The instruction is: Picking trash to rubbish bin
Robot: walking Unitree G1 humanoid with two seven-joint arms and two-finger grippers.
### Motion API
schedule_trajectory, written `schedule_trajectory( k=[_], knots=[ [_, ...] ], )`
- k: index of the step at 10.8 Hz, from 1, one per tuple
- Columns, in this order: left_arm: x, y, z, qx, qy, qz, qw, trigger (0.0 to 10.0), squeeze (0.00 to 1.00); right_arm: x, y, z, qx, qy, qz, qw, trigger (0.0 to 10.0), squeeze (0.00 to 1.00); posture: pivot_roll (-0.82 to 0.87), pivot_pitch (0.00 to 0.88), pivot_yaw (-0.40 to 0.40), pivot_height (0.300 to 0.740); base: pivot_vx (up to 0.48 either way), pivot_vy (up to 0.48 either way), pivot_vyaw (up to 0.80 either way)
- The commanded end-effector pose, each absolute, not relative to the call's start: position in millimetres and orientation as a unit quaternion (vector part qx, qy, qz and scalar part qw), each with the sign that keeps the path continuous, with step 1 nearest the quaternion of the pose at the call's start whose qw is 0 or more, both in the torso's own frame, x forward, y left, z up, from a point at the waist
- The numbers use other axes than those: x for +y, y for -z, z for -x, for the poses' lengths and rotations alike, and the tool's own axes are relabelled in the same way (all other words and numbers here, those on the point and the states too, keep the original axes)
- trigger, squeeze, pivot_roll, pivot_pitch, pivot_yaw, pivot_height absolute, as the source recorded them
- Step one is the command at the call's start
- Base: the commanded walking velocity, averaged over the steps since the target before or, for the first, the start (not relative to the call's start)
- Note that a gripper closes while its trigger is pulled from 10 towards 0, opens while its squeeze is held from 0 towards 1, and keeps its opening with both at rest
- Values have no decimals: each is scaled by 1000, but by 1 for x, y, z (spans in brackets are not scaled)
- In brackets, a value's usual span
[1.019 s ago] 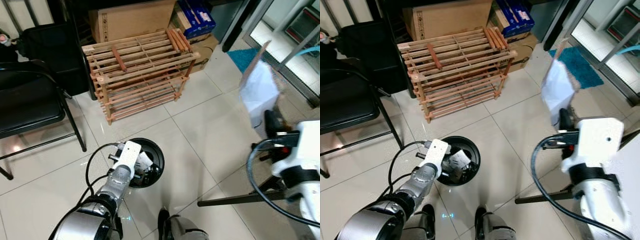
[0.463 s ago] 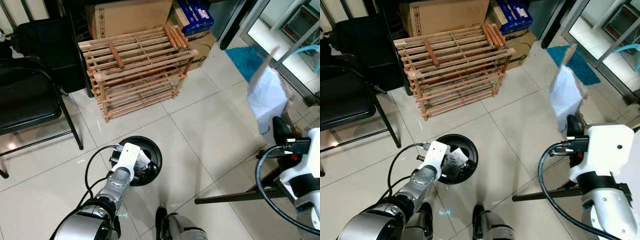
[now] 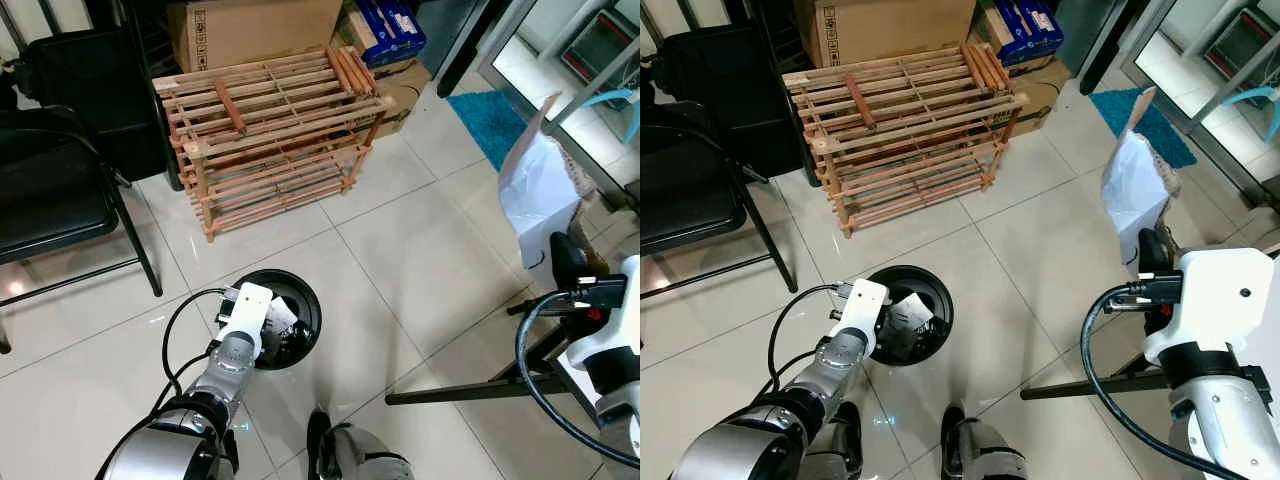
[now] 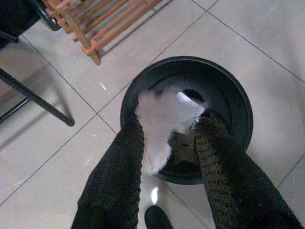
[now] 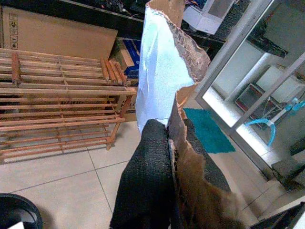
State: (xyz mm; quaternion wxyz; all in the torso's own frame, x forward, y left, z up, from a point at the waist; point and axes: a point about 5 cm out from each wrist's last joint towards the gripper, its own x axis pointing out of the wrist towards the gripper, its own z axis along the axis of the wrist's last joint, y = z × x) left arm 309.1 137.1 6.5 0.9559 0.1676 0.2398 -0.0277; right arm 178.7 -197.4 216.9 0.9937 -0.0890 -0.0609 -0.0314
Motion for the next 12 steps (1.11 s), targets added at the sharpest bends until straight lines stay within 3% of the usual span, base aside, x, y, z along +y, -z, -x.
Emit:
schedule_trajectory(
  k=[1,6,9,12],
  knots=[
    [132,-3,-305,242,27,-166,956,10000,1000,-202,-219,-173,-57,40,97,993,10000,0,-220,303,-224,740,0,0,0],
    [131,-6,-308,232,24,-163,959,10000,1000,-202,-220,-175,-59,39,99,993,10000,0,-218,291,-219,740,0,0,0],
    [138,-18,-316,188,7,-168,968,10000,1000,-197,-217,-187,-66,26,85,994,10000,0,-134,271,-205,740,0,0,0],
    [171,-50,-331,93,-58,-123,986,10000,1000,-190,-213,-216,-82,1,69,994,10000,0,11,248,-181,740,0,0,0]
  ],
)
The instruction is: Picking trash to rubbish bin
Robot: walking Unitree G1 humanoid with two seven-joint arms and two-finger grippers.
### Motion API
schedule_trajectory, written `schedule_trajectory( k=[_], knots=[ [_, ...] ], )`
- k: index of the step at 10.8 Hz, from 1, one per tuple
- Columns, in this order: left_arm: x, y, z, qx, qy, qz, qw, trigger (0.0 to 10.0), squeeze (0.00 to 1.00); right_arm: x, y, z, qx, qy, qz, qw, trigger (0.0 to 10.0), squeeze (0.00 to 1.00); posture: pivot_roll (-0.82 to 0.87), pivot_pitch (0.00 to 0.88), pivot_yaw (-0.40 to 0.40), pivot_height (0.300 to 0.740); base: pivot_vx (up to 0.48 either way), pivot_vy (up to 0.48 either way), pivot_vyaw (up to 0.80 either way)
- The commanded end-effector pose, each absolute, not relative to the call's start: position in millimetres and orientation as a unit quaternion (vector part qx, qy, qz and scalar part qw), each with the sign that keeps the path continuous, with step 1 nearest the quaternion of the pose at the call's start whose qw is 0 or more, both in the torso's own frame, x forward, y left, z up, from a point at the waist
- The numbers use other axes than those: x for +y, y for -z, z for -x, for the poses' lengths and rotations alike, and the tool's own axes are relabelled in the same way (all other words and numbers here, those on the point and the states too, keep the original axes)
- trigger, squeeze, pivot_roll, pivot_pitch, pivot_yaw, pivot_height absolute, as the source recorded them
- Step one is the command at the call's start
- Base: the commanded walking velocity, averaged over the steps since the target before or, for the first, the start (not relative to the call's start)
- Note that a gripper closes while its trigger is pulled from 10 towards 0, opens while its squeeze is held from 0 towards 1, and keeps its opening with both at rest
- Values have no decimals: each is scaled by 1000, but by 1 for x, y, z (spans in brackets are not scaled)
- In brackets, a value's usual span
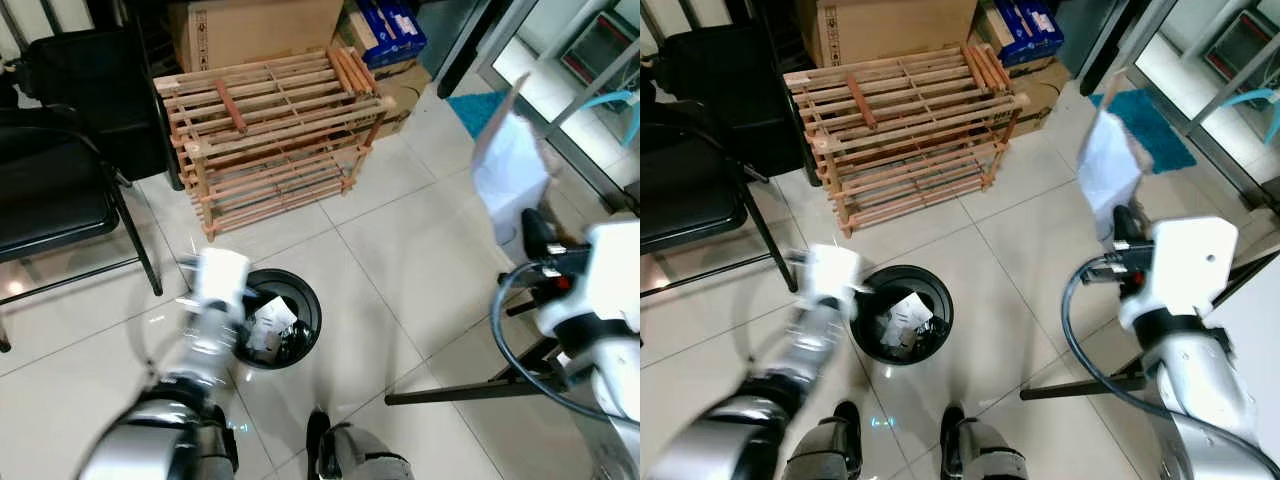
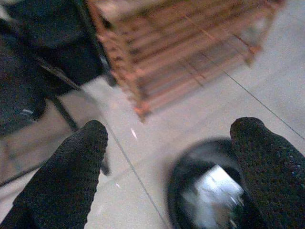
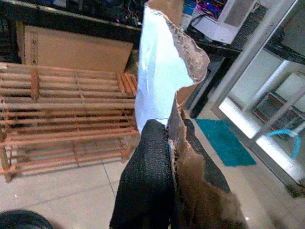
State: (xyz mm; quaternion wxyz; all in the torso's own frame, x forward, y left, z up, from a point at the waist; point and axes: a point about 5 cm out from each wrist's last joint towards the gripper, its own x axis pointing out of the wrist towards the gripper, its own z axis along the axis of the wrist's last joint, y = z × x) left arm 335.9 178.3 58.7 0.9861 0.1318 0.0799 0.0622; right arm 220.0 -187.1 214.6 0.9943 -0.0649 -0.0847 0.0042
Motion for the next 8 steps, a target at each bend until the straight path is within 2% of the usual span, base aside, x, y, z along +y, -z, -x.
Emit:
schedule_trajectory(
  k=[1,3,4,5,7,8],
  knots=[
    [175,-58,-332,67,-56,-122,989,10000,1000,-188,-212,-223,-88,-7,66,994,10000,0,27,247,-175,740,0,0,0],
    [159,-90,-336,-12,-9,-117,993,10000,1000,-181,-205,-251,-100,-33,67,992,10000,0,133,235,-131,740,0,0,0],
    [156,-99,-336,-24,1,-105,994,10000,1000,-178,-202,-259,-101,-41,66,992,10000,0,163,234,-121,740,0,0,0],
    [148,-119,-325,-45,51,-97,993,10000,1000,-171,-189,-277,-97,-61,54,992,10000,0,217,240,-113,740,0,0,0],
    [156,-127,-303,-35,77,-115,990,10000,1000,-162,-173,-299,-84,-83,47,992,10000,0,300,268,-105,740,0,0,0],
    [160,-131,-294,-27,86,-121,989,10000,0,-156,-163,-307,-74,-99,44,991,10000,0,349,294,-105,740,0,0,0]
  ],
)
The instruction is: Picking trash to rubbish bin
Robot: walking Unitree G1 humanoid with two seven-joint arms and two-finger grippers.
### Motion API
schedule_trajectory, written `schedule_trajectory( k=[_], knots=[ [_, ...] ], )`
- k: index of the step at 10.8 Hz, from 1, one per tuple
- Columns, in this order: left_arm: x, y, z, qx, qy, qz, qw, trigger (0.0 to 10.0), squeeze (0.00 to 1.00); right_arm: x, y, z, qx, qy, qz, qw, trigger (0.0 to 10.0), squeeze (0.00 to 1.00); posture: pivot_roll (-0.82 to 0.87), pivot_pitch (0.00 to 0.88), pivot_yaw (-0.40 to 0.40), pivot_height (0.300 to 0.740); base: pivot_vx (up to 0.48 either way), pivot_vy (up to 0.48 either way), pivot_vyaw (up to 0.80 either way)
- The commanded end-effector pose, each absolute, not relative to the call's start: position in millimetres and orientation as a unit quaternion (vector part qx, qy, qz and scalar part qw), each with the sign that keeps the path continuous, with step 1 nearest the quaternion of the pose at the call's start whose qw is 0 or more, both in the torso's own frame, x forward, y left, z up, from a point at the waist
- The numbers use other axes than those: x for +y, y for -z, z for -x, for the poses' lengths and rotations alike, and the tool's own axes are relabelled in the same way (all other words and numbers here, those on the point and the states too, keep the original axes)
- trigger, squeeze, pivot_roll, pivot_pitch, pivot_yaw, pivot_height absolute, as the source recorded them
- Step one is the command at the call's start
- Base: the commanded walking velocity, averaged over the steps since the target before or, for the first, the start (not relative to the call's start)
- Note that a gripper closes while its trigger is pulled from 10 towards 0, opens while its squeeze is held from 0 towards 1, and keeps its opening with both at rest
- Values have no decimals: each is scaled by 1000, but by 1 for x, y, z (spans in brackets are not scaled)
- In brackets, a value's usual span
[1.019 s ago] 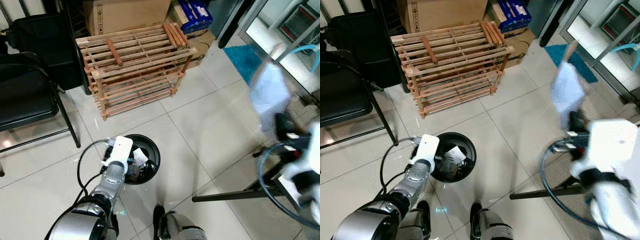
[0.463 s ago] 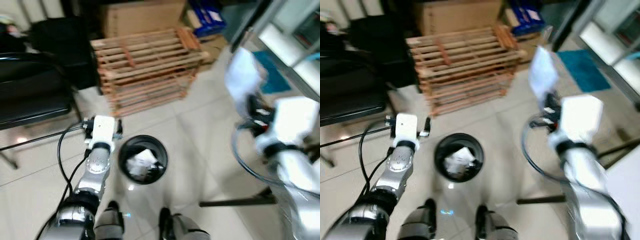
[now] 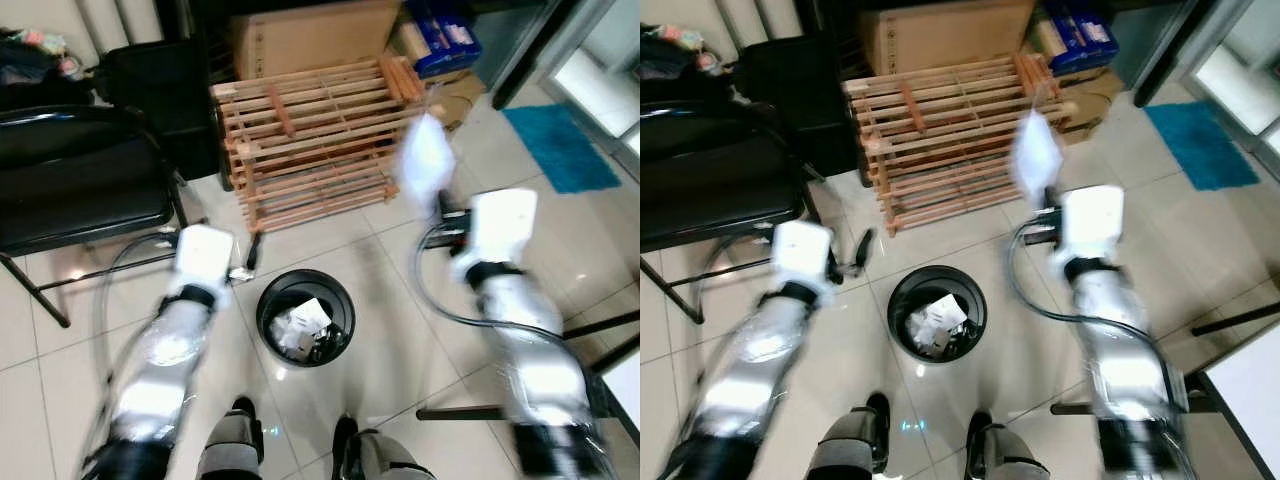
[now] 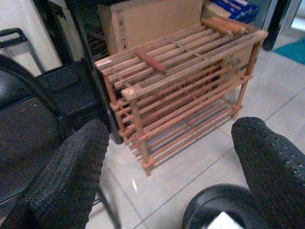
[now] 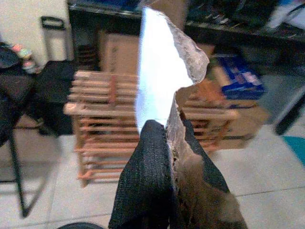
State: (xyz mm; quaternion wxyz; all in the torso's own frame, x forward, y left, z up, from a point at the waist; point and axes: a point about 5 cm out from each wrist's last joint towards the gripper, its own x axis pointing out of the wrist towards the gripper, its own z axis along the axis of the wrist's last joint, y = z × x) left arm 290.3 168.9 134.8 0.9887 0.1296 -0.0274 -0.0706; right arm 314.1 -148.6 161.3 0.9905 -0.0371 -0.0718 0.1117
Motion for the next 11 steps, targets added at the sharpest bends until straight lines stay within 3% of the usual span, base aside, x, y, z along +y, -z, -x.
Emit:
schedule_trajectory(
  k=[1,4,8,11],
  knots=[
    [165,-141,-282,-24,89,-128,988,10000,0,-148,-146,-317,-54,-121,45,990,10000,0,399,323,-107,740,0,0,0],
    [173,-161,-257,-5,86,-143,986,10000,0,-134,-105,-328,1,-166,39,985,10000,0,487,381,-95,740,0,0,0],
    [182,-173,-241,25,98,-162,982,10000,0,-106,-53,-317,91,-237,59,965,10000,0,545,430,-56,740,0,0,0],
    [184,-181,-236,36,100,-165,981,10000,0,-101,-31,-310,141,-241,37,960,10000,0,577,454,-40,740,0,0,0]
  ],
)
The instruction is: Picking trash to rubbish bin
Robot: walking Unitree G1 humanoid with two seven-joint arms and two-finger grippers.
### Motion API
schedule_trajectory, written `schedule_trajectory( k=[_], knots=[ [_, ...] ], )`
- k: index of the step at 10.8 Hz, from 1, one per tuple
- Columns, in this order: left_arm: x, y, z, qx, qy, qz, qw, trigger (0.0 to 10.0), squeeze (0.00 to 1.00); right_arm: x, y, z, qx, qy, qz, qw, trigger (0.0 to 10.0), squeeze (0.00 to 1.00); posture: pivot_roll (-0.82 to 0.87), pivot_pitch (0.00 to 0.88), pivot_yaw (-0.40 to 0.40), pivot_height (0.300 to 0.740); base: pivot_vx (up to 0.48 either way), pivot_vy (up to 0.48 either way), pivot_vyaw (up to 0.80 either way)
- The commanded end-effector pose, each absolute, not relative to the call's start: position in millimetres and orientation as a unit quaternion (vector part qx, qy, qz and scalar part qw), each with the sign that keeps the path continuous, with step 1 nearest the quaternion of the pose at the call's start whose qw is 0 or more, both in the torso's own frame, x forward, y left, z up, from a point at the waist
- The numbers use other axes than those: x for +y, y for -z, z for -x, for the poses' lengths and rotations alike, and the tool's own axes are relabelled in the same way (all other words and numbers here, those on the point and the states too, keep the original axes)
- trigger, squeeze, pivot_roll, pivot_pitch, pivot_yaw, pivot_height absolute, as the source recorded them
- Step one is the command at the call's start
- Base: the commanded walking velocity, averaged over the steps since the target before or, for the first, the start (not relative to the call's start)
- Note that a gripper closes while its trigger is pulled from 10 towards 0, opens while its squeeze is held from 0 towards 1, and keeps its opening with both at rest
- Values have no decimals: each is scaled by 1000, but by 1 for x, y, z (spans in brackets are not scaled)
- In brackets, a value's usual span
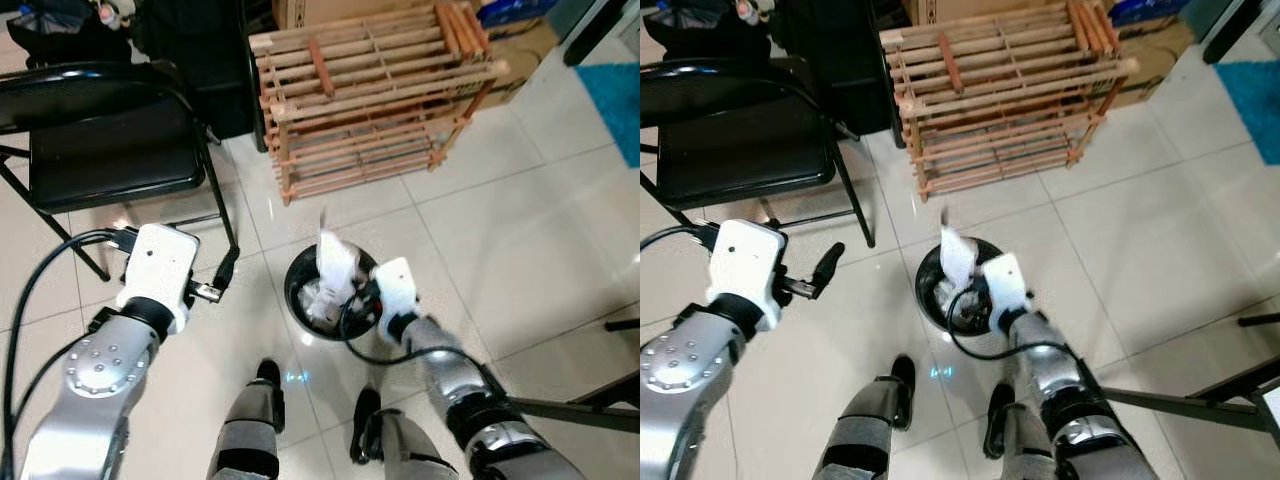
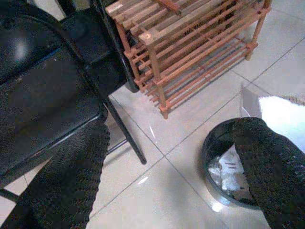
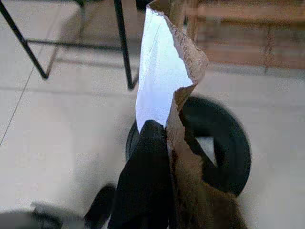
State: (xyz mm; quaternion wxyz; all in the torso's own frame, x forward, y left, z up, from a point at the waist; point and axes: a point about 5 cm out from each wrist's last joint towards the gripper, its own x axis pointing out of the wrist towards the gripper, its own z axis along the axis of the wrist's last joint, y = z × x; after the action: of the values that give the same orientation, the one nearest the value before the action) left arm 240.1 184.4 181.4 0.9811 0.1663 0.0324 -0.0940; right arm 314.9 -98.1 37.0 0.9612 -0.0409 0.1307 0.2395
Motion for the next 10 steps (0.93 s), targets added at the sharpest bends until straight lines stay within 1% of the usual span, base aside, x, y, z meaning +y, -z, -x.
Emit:
schedule_trajectory(
  k=[1,2,4,5,7,8,9,10],
  knots=[
    [186,-182,-233,41,99,-168,980,10000,0,-101,-22,-306,164,-234,41,957,10000,0,584,456,-33,740,0,0,0],
    [186,-182,-231,45,100,-170,979,10000,0,-99,-18,-304,176,-230,40,956,10000,0,589,457,-30,740,0,0,0],
    [187,-184,-229,52,100,-173,978,10000,0,-88,-17,-304,183,-231,38,955,10000,0,598,465,-25,740,0,0,0],
    [187,-184,-228,54,100,-174,978,10000,0,-86,-17,-305,182,-232,37,955,10000,0,602,471,-25,740,0,0,0],
    [184,-181,-224,78,127,-153,977,10000,0,-88,-18,-306,178,-225,38,957,10000,0,596,475,-29,740,0,0,0],
    [184,-173,-214,114,158,-139,971,10000,0,-91,-18,-307,178,-219,41,958,10000,0,596,480,-29,740,0,0,0],
    [182,-158,-199,175,210,-104,956,10000,0,-94,-18,-308,178,-216,47,959,10000,0,593,483,-31,740,0,0,0],
    [184,-147,-189,216,237,-93,942,10000,0,-96,-19,-309,178,-212,49,960,10000,0,591,485,-33,740,0,0,0]
  ],
)
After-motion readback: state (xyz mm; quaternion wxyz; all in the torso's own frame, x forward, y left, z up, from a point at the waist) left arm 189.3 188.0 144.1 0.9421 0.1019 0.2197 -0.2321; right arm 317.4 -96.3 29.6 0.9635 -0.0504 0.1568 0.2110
